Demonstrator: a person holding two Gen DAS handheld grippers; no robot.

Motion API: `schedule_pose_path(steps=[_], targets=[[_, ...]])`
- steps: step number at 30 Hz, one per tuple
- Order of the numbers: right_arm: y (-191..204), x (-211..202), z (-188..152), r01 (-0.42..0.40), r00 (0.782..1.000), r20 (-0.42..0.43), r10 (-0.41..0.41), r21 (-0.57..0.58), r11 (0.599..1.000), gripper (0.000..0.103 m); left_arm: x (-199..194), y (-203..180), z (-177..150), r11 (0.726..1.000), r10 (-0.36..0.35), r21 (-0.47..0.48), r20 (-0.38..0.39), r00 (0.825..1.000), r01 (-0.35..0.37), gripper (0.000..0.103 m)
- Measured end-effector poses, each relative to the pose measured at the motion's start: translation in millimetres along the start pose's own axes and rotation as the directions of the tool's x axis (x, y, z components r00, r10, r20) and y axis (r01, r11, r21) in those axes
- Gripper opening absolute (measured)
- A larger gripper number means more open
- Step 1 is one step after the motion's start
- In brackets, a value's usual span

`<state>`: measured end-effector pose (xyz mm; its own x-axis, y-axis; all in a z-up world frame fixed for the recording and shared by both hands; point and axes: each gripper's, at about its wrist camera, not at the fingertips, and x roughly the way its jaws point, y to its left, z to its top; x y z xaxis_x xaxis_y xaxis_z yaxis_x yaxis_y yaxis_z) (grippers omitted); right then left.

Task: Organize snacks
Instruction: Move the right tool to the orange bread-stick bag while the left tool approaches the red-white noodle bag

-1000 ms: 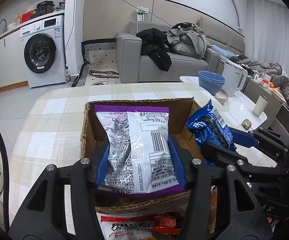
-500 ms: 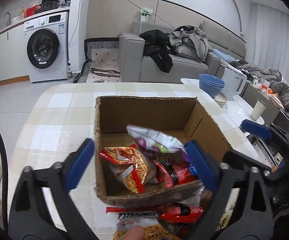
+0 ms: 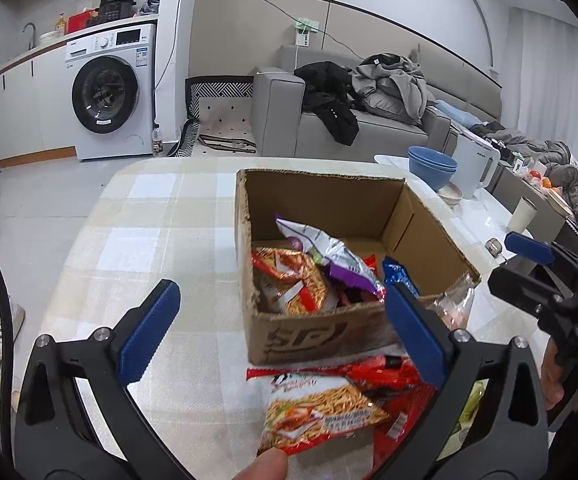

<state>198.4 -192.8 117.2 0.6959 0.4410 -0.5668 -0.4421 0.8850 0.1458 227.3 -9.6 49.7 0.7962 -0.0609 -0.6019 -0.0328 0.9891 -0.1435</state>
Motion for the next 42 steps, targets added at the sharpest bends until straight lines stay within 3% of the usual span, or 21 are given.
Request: schedule_pose_path(steps=[16,29,35,42], targets=[[-3.7,-31.6,-39.3,0.024,0.999,-0.043,-0.023,0.014,1.0,0.103,-43.4,-5.0,-33.0,0.999,0.018,0.03,-0.009,1.0,-0.017,0.102],[-13.8,-45.4,-59.3,0.035,0.997,-0.074,-0.033,0.026,0.999,0.103,-53.4,-10.4,-53.6,0.996,0.036,0.086,-0.045,0.998,-0.032,0.102],[-12.6,-48.3,-64.4,0.04,0.995,-0.089,-0.038,0.018,0.999,0.103,-55.5,-1.4,-54.8,0.998,0.02,0.061,-0.044,0.999,-0.017,0.102],[-11.4,-34.4,-70.4,0.047,0.993,-0.113,-0.044,0.027,0.999,0.103,-47.6,2.9,-58.0,0.997,0.05,0.067,-0.064,0.997,-0.045,0.102]])
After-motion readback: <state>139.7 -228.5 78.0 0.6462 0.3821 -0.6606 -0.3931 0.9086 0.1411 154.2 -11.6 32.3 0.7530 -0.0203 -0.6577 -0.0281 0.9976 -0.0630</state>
